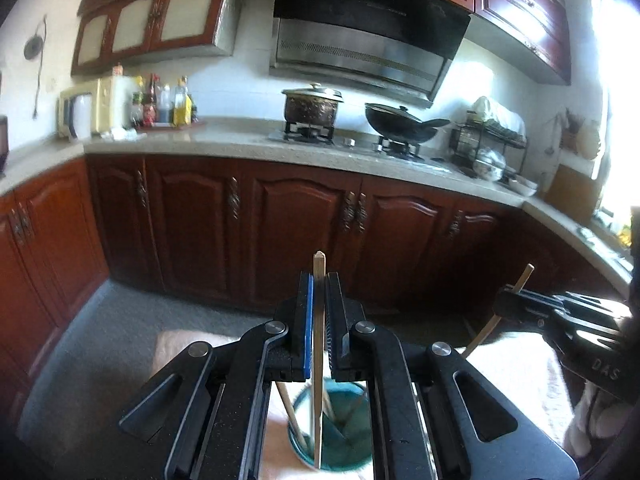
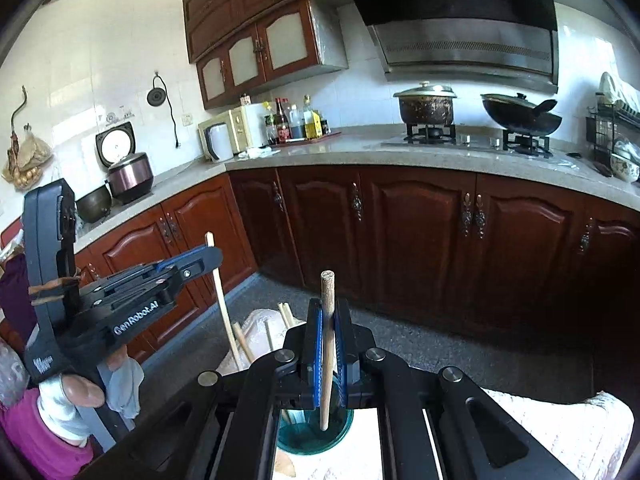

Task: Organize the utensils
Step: 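Lower both chopsticks into the holder and open both grippers, then raise both open grippers away from the holder, then move both open grippers down toward the metal spoon and fork on the cloth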

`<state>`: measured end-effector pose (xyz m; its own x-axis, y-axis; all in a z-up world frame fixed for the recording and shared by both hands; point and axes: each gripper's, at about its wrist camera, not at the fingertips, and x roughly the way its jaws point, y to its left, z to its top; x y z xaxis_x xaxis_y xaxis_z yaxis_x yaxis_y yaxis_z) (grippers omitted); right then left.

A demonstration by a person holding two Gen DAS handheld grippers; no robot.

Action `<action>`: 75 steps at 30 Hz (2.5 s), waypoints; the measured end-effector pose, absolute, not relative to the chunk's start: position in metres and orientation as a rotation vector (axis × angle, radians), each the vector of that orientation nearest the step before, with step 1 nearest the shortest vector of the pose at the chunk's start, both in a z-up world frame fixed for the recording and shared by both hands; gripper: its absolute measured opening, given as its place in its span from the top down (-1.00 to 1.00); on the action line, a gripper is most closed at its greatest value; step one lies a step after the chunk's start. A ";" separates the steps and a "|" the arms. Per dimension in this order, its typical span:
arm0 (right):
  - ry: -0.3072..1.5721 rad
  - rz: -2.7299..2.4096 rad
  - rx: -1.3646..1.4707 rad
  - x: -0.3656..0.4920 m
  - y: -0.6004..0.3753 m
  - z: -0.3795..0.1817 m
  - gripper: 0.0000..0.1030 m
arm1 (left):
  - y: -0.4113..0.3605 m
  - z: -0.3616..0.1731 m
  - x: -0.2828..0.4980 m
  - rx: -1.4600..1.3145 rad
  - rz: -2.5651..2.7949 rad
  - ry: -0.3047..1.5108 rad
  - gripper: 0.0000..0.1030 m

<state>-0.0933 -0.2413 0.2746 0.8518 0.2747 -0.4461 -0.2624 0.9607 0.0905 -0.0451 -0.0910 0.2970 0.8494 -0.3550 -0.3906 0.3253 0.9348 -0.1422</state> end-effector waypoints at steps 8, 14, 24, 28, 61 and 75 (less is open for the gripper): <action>0.543 0.279 0.043 -0.055 -0.242 0.241 0.90 | -0.108 0.259 -0.023 -0.053 -0.341 0.462 0.92; 0.617 0.299 0.087 -0.037 -0.248 0.209 0.90 | -0.110 0.232 -0.020 -0.054 -0.340 0.533 0.92; 0.681 0.283 0.208 -0.020 -0.267 0.174 0.90 | -0.107 0.221 -0.027 -0.064 -0.339 0.555 0.92; 0.689 0.283 0.247 -0.025 -0.275 0.173 0.55 | -0.102 0.222 -0.028 -0.091 -0.347 0.566 0.89; 0.704 0.197 0.176 -0.126 -0.257 0.163 0.26 | -0.102 0.218 -0.107 -0.059 -0.354 0.586 -0.13; 0.693 0.120 0.158 -0.174 -0.266 0.165 0.21 | -0.122 0.205 -0.148 -0.004 -0.378 0.593 -0.13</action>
